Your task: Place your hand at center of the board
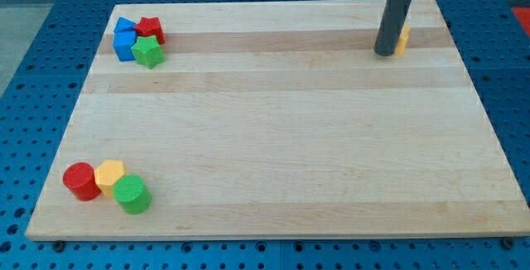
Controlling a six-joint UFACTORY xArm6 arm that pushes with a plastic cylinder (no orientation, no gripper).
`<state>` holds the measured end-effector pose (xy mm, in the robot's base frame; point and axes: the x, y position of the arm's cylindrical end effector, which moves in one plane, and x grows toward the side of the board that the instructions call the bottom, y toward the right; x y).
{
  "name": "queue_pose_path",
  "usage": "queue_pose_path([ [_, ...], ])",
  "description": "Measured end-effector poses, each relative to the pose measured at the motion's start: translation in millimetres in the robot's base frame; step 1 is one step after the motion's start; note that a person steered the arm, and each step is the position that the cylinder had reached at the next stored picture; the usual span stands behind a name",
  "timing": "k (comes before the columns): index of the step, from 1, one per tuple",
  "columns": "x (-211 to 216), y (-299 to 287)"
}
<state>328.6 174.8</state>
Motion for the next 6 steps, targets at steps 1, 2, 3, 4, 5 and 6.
queue_pose_path([
  [1,33.1,-36.0],
  [2,67.3,-89.3],
  [3,89.2,-135.5],
  [4,106.5,-186.0],
  [5,110.1,-239.3],
  [6,111.8,-299.1],
])
